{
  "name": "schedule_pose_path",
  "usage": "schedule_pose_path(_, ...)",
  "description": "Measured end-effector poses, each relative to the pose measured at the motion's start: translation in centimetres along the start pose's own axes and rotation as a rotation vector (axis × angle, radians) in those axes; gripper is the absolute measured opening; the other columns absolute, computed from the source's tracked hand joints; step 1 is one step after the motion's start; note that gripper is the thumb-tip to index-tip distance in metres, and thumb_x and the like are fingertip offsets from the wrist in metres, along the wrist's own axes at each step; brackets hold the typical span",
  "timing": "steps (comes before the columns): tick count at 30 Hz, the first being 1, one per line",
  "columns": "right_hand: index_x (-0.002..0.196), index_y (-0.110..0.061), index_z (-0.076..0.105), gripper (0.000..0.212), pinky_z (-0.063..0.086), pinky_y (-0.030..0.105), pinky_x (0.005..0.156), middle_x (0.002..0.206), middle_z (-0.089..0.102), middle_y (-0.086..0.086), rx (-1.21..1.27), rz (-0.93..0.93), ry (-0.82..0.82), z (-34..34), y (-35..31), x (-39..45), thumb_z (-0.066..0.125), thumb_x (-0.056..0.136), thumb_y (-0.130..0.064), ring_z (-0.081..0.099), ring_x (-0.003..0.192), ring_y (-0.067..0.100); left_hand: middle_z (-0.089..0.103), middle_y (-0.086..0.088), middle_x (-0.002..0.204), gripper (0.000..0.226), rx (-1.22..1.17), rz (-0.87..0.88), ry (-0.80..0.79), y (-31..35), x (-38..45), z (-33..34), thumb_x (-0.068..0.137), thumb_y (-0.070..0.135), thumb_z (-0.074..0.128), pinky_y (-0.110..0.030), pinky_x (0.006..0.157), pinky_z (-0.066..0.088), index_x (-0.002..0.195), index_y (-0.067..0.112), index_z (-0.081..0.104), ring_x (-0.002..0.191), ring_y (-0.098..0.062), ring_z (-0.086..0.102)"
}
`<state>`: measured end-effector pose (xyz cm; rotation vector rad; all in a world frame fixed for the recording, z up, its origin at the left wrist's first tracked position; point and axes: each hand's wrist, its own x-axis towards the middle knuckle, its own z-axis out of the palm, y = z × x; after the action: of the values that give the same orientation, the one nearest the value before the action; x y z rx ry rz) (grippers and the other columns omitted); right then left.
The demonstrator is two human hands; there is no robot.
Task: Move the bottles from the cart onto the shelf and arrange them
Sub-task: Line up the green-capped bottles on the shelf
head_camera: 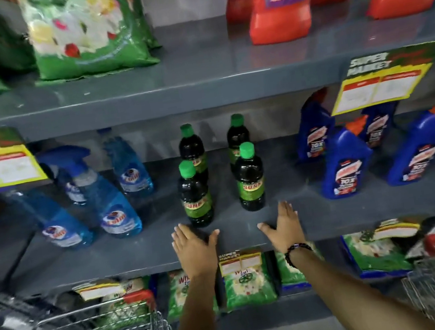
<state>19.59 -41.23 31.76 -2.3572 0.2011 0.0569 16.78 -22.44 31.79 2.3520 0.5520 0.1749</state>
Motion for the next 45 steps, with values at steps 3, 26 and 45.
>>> schedule_pose_path(3,0.145,-0.004,0.014,0.091,0.017,0.041,0.119,0.155,0.019,0.016,0.146,0.031,0.0,0.7,-1.6,1.8,0.069,0.078,-0.031,0.015,0.144,0.031,0.027,-0.018,0.153,0.099,-0.133,-0.034,-0.04,0.0,1.9,-0.3,0.073,0.041,0.072,-0.044,0.12,0.013,0.146,0.002,0.017,0.144,-0.033,0.017)
schedule_pose_path(26,0.124,-0.011,0.045,0.079,0.036,0.05,0.108,0.125,0.06,0.013,0.263,0.091,0.084,1.7,-2.9,3.1,0.08,0.058,-0.039,0.047,0.123,0.034,0.052,-0.016,0.134,0.068,-0.268,-0.06,0.121,-0.1,3.4,1.2,0.073,0.034,0.073,-0.049,0.114,0.026,0.128,0.005,0.045,0.129,-0.034,0.039)
schedule_pose_path(45,0.117,-0.008,0.049,0.068,0.047,0.045,0.097,0.121,0.063,0.014,0.239,0.048,0.033,0.6,-2.3,2.1,0.081,0.061,-0.028,0.055,0.115,0.032,0.04,-0.017,0.146,0.067,-0.326,-0.039,-0.009,-1.0,4.0,1.0,0.081,0.024,0.067,-0.044,0.121,0.003,0.138,0.007,0.035,0.141,-0.033,0.024)
